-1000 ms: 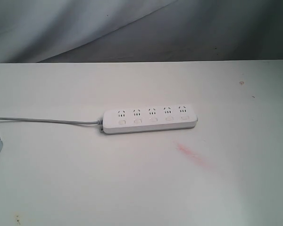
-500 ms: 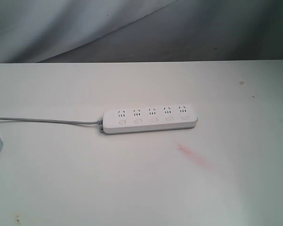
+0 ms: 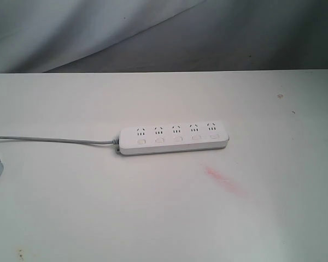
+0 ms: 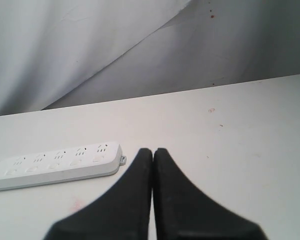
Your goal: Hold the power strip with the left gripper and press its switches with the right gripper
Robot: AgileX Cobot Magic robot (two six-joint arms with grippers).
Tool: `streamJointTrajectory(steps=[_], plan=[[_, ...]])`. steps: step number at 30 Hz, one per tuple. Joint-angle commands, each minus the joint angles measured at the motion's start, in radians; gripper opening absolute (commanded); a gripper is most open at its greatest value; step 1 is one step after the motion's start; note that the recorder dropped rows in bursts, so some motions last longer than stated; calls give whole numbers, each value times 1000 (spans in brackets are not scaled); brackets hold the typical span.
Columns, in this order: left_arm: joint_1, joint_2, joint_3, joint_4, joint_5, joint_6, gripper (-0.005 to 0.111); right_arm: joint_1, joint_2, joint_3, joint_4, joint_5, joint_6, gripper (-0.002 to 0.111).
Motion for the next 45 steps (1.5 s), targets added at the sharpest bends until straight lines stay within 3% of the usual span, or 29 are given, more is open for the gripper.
streamJointTrajectory(steps=[1, 9, 18, 26, 31, 45], plan=[[0, -11, 5, -9, -8, -3, 0, 1, -5, 5, -8, -7, 1, 0], [0, -217, 5, -9, 19, 55, 0, 1, -5, 5, -8, -7, 1, 0], [2, -362, 5, 75, 225, 74, 0, 1, -5, 5, -8, -7, 1, 0], [183, -473, 5, 166, 438, -61, 0, 1, -5, 5, -8, -7, 1, 0], [209, -511, 5, 278, 471, -195, 0, 1, -5, 5, -8, -7, 1, 0], [209, -511, 5, 218, 474, -162, 0, 1, -5, 5, -8, -7, 1, 0]])
